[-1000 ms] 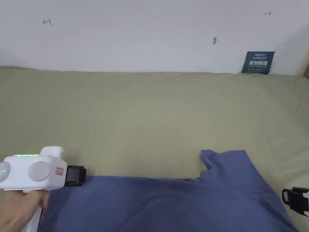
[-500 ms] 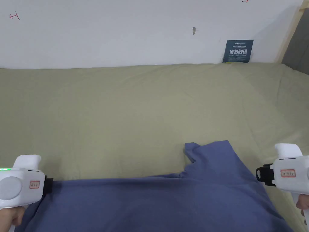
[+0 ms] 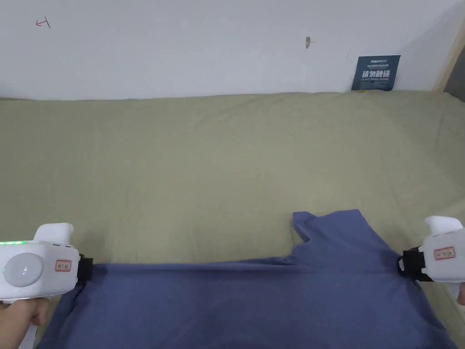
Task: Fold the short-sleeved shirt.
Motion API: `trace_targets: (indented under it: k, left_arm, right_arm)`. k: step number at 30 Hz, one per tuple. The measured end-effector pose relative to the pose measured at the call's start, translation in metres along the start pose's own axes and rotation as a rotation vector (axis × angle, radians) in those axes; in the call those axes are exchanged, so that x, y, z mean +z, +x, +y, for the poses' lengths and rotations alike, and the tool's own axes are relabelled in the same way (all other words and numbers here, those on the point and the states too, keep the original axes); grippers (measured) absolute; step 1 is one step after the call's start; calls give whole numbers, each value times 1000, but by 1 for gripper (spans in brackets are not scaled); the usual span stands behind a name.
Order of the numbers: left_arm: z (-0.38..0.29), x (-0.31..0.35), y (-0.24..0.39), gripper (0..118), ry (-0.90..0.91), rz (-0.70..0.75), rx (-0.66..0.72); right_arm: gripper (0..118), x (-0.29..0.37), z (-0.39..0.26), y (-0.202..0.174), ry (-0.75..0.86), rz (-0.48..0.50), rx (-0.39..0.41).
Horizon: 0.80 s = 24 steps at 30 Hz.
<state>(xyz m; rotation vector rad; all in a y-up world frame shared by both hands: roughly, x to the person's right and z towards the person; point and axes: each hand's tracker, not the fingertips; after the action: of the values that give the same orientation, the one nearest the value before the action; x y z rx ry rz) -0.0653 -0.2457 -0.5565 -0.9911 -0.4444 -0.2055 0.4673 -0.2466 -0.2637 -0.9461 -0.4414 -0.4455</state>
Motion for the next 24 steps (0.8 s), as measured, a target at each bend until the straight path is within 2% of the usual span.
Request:
trace_targets:
  k: [3, 12, 24]
  left_arm:
    - [-1, 12, -3, 3, 12, -5, 4]
    - [-25, 74, -18, 3, 81, -37, 36]
    - [-123, 187, -39, 3, 199, -63, 43]
  right_arm:
    - [4, 18, -4, -7, 37, -23, 81]
    - [4, 88, -25, -4, 121, 21, 77]
    - [4, 198, -140, 9, 218, 88, 113]
